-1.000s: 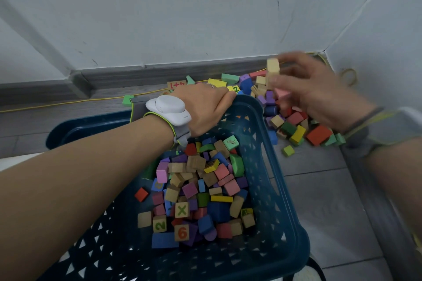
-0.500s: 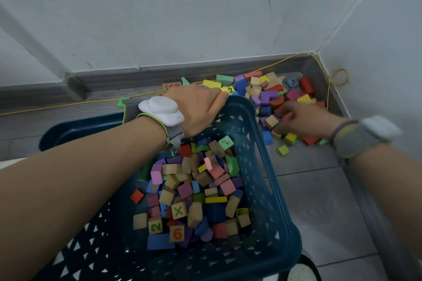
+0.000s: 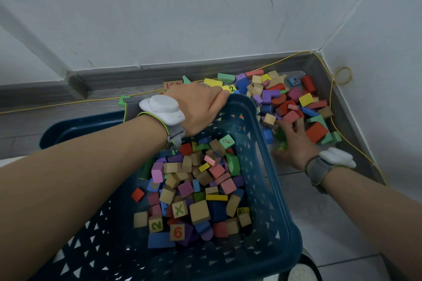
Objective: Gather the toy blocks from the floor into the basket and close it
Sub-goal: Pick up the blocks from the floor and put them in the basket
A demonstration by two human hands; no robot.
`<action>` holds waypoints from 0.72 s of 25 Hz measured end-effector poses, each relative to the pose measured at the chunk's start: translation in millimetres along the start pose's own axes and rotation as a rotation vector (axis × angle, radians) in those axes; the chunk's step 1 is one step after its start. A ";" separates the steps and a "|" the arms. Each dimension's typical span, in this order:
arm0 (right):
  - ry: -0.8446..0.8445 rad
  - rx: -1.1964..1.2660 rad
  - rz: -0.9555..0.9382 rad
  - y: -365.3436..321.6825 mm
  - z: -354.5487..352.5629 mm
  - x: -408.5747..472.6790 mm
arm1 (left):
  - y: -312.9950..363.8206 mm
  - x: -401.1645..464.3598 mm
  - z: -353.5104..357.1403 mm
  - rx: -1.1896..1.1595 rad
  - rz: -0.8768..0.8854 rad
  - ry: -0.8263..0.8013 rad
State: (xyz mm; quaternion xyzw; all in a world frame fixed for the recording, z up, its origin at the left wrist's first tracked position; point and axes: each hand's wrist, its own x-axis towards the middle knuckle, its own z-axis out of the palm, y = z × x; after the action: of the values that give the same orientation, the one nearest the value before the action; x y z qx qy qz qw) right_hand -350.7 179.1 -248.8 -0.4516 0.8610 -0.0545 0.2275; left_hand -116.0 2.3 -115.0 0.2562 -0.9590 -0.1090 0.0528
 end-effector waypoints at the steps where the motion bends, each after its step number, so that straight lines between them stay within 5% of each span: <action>1: -0.014 -0.035 0.014 -2.2 1.3 0.6 | 0.0 0.1 -0.1 0.004 0.002 -0.002; 18: 0.055 -0.068 -0.003 -6.1 21.8 -7.3 | -1.3 0.7 1.1 -0.020 0.000 -0.016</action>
State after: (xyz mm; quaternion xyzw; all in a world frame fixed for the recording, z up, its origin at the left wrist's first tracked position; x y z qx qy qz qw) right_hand -332.9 183.8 -264.0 -0.4586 0.8676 -0.0380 0.1882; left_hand -116.2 1.0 -116.3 0.2550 -0.9582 -0.1206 0.0477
